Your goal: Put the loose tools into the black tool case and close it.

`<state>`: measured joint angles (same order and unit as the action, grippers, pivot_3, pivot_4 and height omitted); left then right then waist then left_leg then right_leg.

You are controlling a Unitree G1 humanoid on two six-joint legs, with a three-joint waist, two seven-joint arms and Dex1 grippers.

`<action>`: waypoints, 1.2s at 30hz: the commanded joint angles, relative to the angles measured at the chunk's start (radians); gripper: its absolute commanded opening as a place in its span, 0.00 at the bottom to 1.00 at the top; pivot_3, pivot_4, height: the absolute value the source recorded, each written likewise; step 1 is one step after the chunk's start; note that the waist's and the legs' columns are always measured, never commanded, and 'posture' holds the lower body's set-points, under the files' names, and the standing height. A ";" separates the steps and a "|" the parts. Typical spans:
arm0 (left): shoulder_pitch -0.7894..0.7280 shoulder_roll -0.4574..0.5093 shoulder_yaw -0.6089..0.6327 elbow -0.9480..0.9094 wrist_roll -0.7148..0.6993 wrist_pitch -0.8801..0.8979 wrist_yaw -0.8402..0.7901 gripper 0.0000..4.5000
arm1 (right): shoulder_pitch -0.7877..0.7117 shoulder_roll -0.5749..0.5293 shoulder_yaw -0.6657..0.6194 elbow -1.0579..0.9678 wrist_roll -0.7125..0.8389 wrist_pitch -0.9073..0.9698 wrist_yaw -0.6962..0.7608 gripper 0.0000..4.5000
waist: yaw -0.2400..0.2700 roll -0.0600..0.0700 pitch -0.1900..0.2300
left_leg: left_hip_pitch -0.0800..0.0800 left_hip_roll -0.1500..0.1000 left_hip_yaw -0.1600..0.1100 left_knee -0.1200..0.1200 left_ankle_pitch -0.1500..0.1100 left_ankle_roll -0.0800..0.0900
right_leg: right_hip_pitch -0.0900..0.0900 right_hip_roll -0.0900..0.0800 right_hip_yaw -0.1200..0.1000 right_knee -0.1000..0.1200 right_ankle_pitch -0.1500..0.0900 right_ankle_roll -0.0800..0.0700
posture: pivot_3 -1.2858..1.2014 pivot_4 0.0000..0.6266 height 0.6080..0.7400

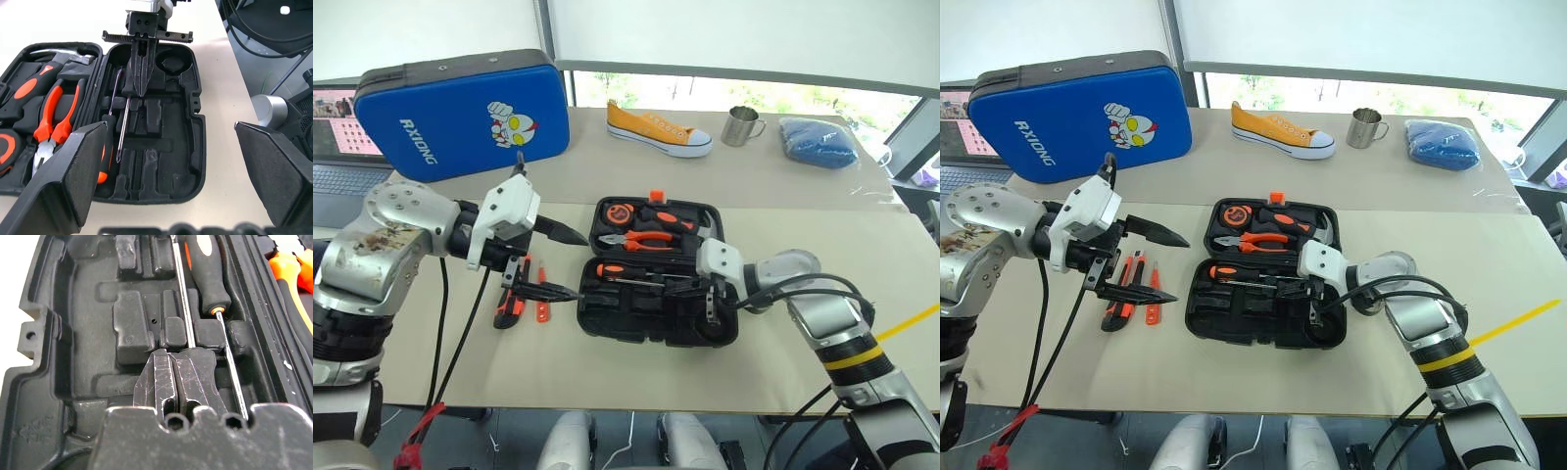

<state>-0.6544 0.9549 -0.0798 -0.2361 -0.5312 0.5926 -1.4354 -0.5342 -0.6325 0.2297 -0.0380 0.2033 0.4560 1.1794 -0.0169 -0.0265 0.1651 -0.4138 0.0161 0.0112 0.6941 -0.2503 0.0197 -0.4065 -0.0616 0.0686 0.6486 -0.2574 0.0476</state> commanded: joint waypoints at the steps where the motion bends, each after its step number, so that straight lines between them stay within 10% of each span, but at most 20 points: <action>1: -0.008 0.020 0.020 -0.019 -0.005 -0.010 -0.009 1.00 | -0.044 -0.019 -0.096 -0.078 0.111 0.097 0.011 0.01 | 0.002 0.000 0.000 | 0.000 0.000 0.000 0.000 0.000 0.000 | 0.000 0.000 0.000 0.000 0.000 0.000 | 0.52 0.24 1.00; 36: -0.036 -0.004 -0.002 0.013 0.024 -0.030 -0.010 1.00 | -0.071 0.023 0.135 0.112 -0.148 -0.071 -0.038 0.01 | -0.001 -0.001 -0.001 | 0.017 0.001 0.000 -0.001 0.000 0.000 | 0.017 0.001 0.000 -0.001 0.000 -0.001 | 0.52 0.24 1.00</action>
<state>-0.6707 0.9506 -0.0963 -0.2196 -0.5102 0.5768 -1.4512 -0.6366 -0.6167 0.3720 0.0676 0.0330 0.3192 1.1418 -0.0181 -0.0274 0.1643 -0.3970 0.0168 0.0116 0.6936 -0.2503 0.0196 -0.3900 -0.0608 0.0685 0.6474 -0.2576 0.0471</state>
